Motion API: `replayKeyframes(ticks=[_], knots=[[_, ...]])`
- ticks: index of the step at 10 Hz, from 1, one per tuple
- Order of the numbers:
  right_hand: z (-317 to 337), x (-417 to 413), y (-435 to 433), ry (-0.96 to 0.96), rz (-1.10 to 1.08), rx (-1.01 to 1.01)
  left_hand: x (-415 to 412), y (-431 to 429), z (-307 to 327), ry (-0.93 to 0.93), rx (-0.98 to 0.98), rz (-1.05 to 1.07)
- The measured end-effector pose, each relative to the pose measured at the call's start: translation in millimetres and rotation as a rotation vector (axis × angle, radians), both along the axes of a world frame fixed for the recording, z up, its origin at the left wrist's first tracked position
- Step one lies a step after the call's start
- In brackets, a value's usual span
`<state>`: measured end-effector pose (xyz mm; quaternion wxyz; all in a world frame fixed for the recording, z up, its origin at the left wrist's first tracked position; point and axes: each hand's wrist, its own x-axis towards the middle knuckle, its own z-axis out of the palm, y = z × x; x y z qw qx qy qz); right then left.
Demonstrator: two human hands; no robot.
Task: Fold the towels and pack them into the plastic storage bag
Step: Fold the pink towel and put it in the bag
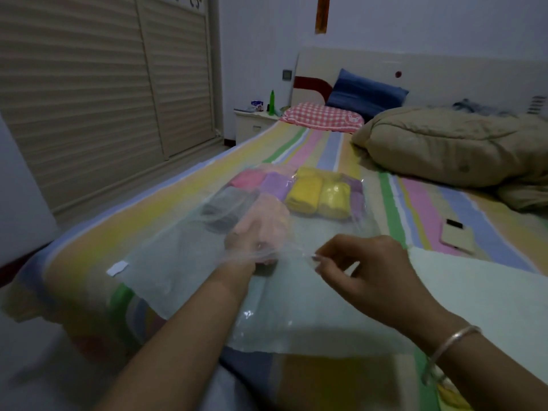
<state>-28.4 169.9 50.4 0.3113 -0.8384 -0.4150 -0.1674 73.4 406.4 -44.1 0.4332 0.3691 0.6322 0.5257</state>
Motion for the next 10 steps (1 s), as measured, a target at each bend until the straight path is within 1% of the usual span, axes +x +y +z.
replayKeyframes(ticks=[1,2,3,4,5,6,7,8,9,10], knots=[[-0.4,13.4,-2.0,0.409,0.165,-0.052,8.9,12.7,-32.0,-0.169,-0.234,-0.831],[-7.2,30.4,0.0,0.588,0.128,0.004,13.0,21.5,-27.8,-0.239,-0.334,-1.363],[-19.5,46.5,4.6,0.583,0.054,0.037,24.5,20.3,-34.5,-0.192,-0.087,-1.207],[-30.1,53.5,12.2,0.596,0.048,0.035,5.1,3.5,-49.6,0.127,0.195,-1.049],[-40.8,54.2,22.1,0.576,0.058,0.036,-11.0,-15.3,-49.4,0.502,0.641,-0.920],[-48.9,56.6,28.7,0.549,0.054,0.013,-10.4,-15.4,-39.6,0.774,1.111,-0.927],[-49.9,61.0,32.1,0.535,0.045,0.014,-0.7,-4.9,-40.5,1.005,1.381,-1.122],[-51.5,68.1,36.2,0.532,0.033,0.055,12.4,2.7,-41.8,1.021,1.337,-1.130],[-55.1,74.3,40.7,0.548,0.027,0.085,21.5,14.6,-41.0,1.079,1.008,-1.254],[-58.0,76.3,45.5,0.566,0.028,0.086,30.3,19.6,-53.0,1.111,0.982,-1.254]])
